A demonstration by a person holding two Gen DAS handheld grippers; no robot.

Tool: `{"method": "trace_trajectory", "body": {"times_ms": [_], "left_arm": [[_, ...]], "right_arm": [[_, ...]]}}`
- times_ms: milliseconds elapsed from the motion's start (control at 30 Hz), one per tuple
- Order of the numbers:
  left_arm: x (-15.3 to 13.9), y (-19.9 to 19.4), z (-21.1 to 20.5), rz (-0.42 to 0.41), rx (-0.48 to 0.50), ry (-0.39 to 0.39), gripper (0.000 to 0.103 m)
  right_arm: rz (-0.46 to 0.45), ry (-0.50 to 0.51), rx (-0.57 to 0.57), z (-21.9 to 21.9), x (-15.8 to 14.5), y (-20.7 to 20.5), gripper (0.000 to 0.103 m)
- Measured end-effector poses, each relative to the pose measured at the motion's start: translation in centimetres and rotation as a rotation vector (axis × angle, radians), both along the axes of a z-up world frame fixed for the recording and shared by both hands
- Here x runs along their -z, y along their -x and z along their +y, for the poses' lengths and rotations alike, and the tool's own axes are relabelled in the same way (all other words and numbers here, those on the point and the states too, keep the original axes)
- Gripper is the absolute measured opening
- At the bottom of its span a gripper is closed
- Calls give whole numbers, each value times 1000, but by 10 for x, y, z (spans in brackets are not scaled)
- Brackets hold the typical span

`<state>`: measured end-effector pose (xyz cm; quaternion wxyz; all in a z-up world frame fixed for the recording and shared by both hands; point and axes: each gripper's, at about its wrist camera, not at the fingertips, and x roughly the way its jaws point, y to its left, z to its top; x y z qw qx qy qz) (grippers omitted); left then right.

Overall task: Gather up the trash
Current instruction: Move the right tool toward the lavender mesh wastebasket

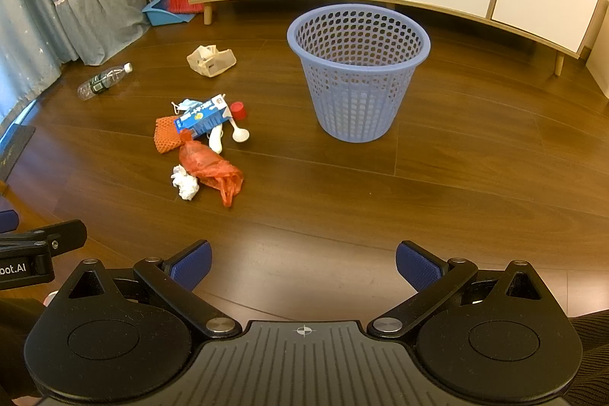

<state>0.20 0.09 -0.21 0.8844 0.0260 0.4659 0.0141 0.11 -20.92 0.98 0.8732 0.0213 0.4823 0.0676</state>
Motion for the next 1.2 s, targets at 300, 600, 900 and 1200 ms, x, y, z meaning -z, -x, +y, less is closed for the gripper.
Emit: {"method": "trace_trajectory", "body": {"times_ms": [300,600,900,1200], "left_arm": [[0,-1,0,1,2,2,102],[-2,-9,1,2,2,17,102],[-10,-41,4,-6,-20,19,102],[-3,-85,1,-11,-25,7,102]], "right_arm": [[1,-2,-3,2,1,1,101],[-7,-8,-18,8,-4,-6,101],[-34,-13,-46,15,-10,-36,101],[-33,-33,-10,11,-2,-74,93]]}}
